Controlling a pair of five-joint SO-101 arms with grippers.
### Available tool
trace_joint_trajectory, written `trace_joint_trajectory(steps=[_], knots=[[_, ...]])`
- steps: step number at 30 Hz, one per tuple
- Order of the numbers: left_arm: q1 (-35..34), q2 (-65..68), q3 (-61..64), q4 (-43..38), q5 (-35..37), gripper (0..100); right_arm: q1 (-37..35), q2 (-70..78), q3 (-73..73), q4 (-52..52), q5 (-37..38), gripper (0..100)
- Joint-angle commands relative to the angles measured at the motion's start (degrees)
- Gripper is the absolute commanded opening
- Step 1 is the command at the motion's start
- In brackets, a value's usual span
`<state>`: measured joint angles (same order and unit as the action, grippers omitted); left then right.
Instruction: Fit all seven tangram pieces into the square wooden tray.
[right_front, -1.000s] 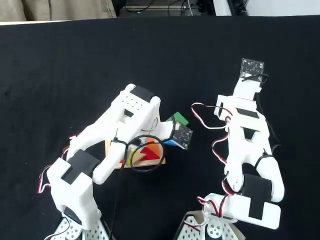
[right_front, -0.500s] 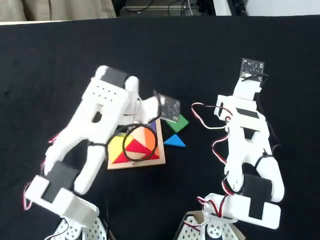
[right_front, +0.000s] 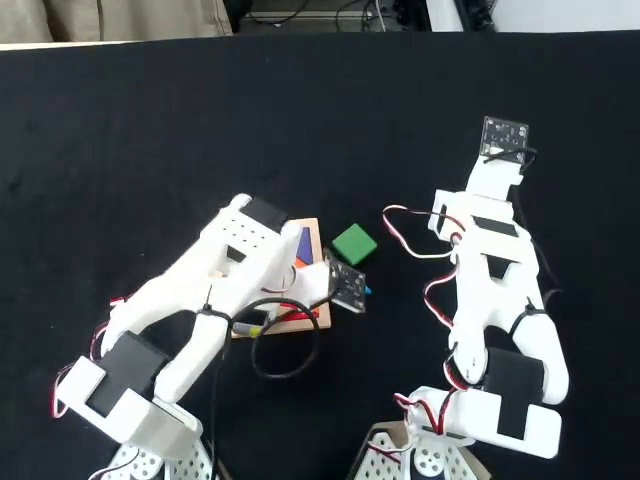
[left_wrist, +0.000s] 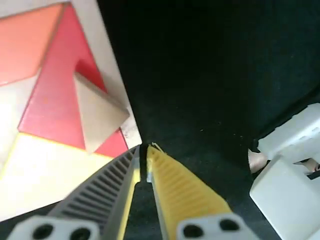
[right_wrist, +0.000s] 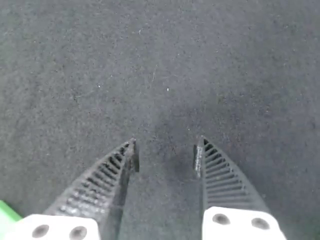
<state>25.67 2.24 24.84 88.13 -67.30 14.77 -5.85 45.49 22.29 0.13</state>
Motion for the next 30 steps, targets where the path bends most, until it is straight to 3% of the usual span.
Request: trace_joint_trajectory(steps=[1,7,18,25,30], knots=[[0.1,-1.9,0.8,-3.8,0.4,3,-0.6,-0.3,-2.2,-0.9,-0.2,19.1],[-2.4,-1.9,5.3,-14.2,0.4,3,-1.1,-0.3,-2.2,-0.9,-0.2,19.1],[-4.6,-2.0,1.6,-16.6,1.0,3,-1.2,-0.3,-2.2,-0.8,-0.2,19.1],[-4.3,-1.9,1.0,-22.5,13.2,3,-1.2,-0.3,-2.2,-0.8,-0.2,19.1],[-4.5,-3.8,-0.7,-17.9,16.5,3,-1.2,-0.3,-2.2,-0.7,-0.2,19.1]])
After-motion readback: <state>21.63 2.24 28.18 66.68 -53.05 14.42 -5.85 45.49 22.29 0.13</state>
